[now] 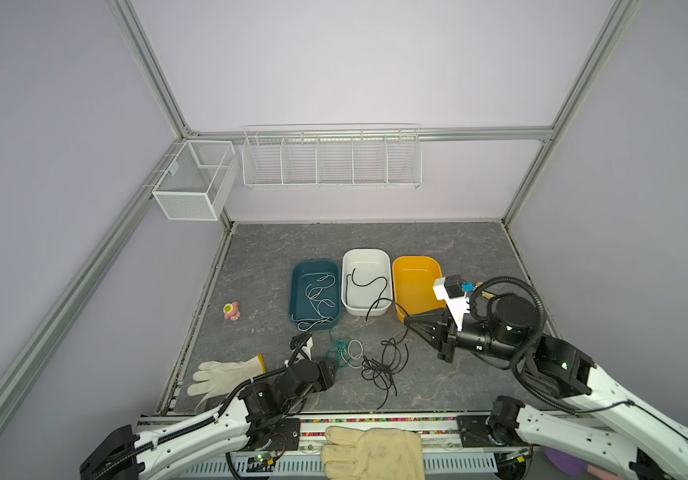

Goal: Untangle the cables

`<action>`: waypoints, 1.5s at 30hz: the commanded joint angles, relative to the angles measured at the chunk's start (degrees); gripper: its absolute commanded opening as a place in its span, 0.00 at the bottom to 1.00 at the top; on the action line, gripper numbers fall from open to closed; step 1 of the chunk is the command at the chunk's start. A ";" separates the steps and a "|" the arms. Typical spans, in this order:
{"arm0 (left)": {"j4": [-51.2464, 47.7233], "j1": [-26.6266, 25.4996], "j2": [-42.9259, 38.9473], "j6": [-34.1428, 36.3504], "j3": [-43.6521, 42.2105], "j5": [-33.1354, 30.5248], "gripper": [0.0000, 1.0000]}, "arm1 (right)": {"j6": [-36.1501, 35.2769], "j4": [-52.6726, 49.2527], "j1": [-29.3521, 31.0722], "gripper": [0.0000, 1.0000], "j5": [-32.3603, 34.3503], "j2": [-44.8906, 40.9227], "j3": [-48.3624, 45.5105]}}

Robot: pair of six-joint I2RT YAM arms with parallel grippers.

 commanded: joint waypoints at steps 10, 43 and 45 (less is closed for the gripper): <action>-5.87 -0.22 -6.86 2.75 8.40 1.99 0.75 | 1.36 0.11 -0.17 0.07 1.40 5.61 2.45; 17.92 -12.35 30.18 12.99 17.19 -0.17 0.77 | 6.29 0.40 0.64 0.07 -5.33 8.18 14.51; 19.61 -12.35 31.55 12.70 16.62 0.21 0.74 | 6.46 0.06 0.92 0.07 -5.63 8.30 15.96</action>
